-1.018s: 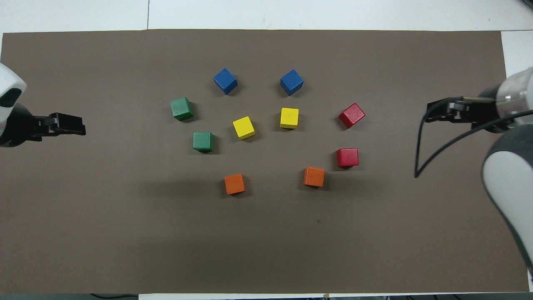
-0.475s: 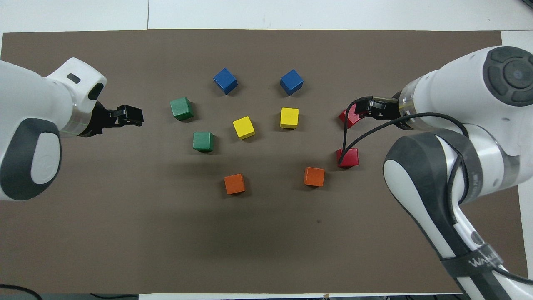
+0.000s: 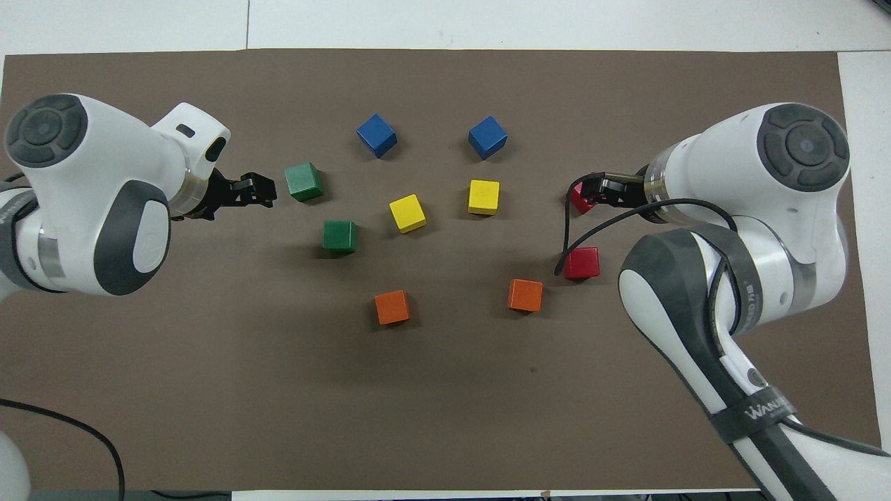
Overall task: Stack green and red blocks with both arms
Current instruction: 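Reach the left gripper to a green cube while the right gripper reaches a red cube, then grasp the green cube with the left gripper while the right gripper grasps red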
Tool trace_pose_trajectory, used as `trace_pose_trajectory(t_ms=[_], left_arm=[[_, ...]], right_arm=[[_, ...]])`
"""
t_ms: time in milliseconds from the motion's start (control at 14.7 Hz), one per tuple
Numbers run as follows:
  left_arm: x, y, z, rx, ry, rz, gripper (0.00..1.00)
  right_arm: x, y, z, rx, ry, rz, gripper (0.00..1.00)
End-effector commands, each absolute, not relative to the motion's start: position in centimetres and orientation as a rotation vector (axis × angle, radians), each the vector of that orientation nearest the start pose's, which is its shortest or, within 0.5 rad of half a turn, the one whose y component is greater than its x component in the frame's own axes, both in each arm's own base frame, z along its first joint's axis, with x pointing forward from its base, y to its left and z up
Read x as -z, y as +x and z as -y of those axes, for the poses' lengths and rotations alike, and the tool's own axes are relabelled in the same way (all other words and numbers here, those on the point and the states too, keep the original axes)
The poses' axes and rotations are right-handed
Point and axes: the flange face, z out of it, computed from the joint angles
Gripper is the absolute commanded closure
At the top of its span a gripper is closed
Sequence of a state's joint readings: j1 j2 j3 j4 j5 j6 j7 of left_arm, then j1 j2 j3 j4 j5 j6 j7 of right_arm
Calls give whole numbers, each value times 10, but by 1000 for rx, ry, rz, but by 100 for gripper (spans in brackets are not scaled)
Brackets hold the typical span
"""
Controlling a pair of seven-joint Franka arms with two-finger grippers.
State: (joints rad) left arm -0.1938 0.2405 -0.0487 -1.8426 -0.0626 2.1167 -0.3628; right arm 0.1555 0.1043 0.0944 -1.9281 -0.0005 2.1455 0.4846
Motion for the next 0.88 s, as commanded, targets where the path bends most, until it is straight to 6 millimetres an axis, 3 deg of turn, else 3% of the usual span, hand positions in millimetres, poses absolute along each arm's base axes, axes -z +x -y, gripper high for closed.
trace_pose_trajectory(t_ms=[0,136,339,543,678,814], left_arm=[[-389,633,176,15,-3220,356,0],[-378,644,185,11,-3218,391,0],[-359,643,200,-17,-3203,432,0],[-348,645,200,-22,-3193,435,0],[-339,648,200,-2,-3194,435,0],[-337,648,200,2,-3193,441,0]], right_arm=[[-428,568,-145,154,-3048,-418,0],[-412,562,-145,111,-3062,-416,0],[-391,555,-142,120,-3062,-402,0],[-384,551,-145,120,-3065,-384,0],[-375,542,-160,98,-3089,-235,0],[-374,540,-161,101,-3092,-192,0]])
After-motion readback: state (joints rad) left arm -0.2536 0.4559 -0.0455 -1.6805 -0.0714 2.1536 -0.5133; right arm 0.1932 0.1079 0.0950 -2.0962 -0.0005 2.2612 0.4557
